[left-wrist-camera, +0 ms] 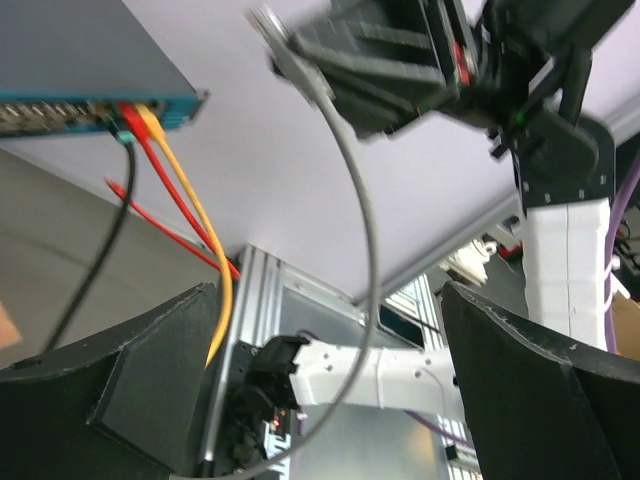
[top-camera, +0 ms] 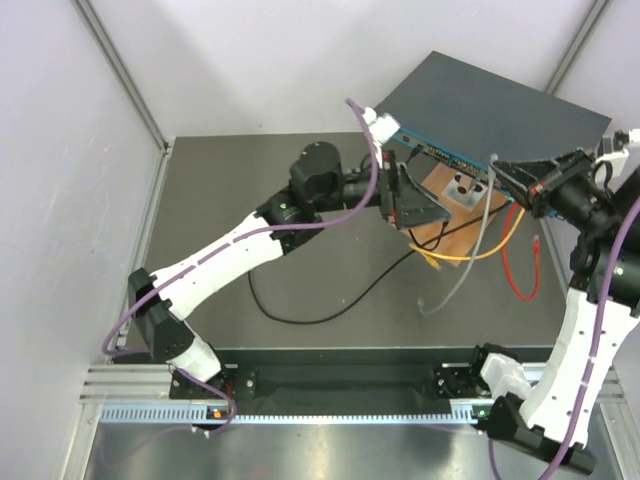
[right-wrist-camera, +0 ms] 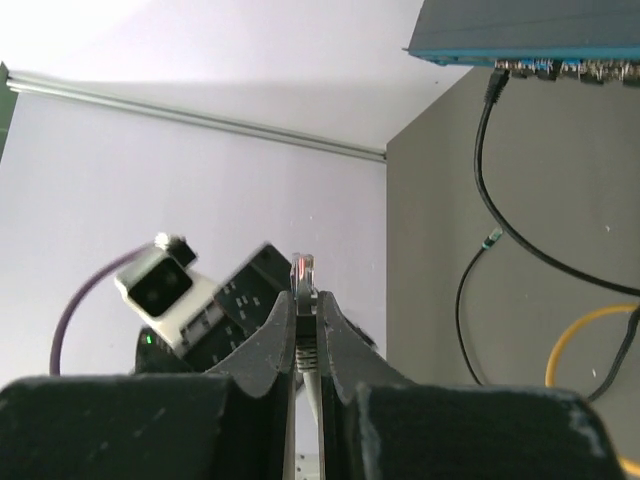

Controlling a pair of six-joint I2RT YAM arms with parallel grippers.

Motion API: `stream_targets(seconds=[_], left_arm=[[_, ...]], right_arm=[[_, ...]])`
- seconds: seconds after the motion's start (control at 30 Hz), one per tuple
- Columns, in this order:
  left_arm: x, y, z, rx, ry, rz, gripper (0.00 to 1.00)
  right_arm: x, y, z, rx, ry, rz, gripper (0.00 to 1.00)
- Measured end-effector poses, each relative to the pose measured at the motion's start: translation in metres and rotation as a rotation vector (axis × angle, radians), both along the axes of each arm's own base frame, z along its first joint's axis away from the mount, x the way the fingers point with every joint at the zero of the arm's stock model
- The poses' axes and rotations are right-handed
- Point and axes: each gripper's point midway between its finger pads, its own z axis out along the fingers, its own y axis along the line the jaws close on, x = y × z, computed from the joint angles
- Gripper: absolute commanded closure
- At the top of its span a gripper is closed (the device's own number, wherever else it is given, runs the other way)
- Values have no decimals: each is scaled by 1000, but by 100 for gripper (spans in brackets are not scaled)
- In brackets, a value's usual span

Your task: Pull the plug from the switch port

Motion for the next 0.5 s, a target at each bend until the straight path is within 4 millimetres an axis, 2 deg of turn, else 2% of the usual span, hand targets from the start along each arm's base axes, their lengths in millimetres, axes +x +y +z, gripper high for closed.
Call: stream_targets(seconds=[0.13, 0.27, 0.4, 0.5], left_arm=[[-14, -19, -16, 28, 31, -47, 2], [-18, -30, -18, 39, 41, -55, 2], [-30, -47, -14, 62, 24, -84, 2], [-40, -58, -16, 93, 13, -109, 12]], right_arm=[[22, 0, 1, 10, 6, 9, 100], [40, 5, 4, 20, 7, 20, 100], [45, 12, 14, 37, -22, 31, 100], [44, 19, 26, 61, -58, 45, 100]])
